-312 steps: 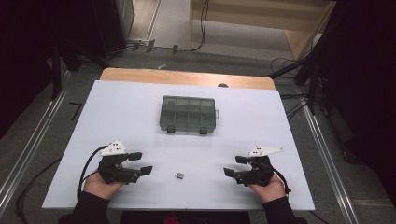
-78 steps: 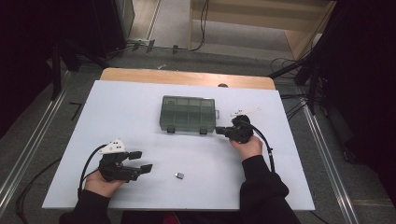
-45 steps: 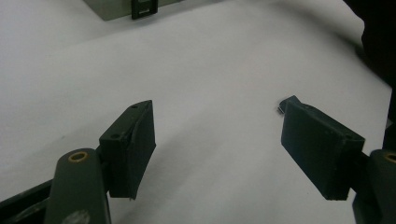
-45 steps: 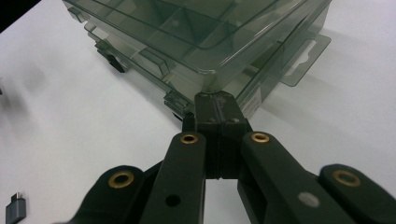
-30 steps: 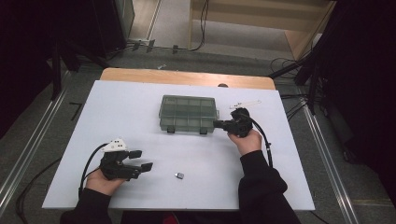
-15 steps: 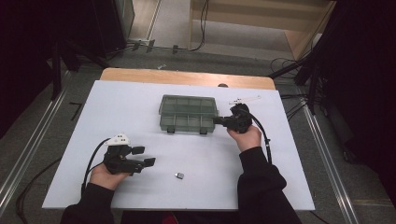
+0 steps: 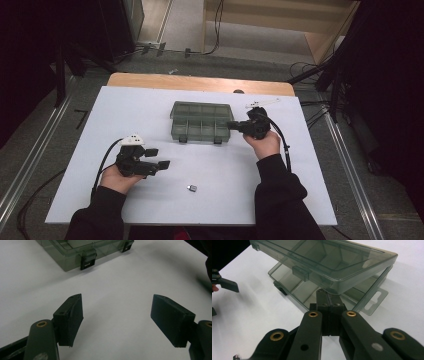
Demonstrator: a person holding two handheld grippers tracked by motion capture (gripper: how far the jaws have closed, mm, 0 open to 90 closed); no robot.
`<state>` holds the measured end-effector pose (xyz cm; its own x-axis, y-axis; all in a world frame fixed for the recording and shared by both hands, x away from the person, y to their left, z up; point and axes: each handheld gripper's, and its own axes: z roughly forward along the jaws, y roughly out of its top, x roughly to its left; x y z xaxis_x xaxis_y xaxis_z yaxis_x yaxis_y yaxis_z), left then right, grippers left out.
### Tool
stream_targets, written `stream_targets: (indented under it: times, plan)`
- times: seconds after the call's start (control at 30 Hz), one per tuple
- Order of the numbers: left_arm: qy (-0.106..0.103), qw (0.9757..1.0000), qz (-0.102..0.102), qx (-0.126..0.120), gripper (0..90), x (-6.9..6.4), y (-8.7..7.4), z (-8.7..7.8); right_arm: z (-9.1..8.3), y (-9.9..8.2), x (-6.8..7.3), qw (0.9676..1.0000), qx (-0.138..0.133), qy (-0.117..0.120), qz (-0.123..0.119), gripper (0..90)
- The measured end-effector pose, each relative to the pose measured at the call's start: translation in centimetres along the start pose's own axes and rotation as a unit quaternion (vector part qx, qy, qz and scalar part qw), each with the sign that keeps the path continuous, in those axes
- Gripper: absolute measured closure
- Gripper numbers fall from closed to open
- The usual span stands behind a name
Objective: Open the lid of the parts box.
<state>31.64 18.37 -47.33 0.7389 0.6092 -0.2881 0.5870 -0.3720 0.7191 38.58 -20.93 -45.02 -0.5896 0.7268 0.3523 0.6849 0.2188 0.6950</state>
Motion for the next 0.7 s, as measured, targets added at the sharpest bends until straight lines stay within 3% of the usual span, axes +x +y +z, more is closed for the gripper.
stream_targets:
  times: [0.17, 0.37, 0.7]
  plan:
    - [-0.001, 1.0, 0.003, -0.004, 26.5, 0.3, 0.9, -0.2, 0.0, 0.2, -0.1, 1.0, -0.001, 0.004, 0.0, 87.9]
    - [-0.022, 0.9995, -0.008, -0.023, 26.6, 1.2, 2.7, -0.4, -0.1, 0.4, -0.1, 1.0, 0.0, 0.004, -0.001, 87.9]
    - [0.004, 0.9999, 0.008, -0.013, 30.2, 2.0, 5.0, 0.0, 0.1, 0.7, -0.2, 1.0, 0.003, 0.006, -0.002, 87.9]
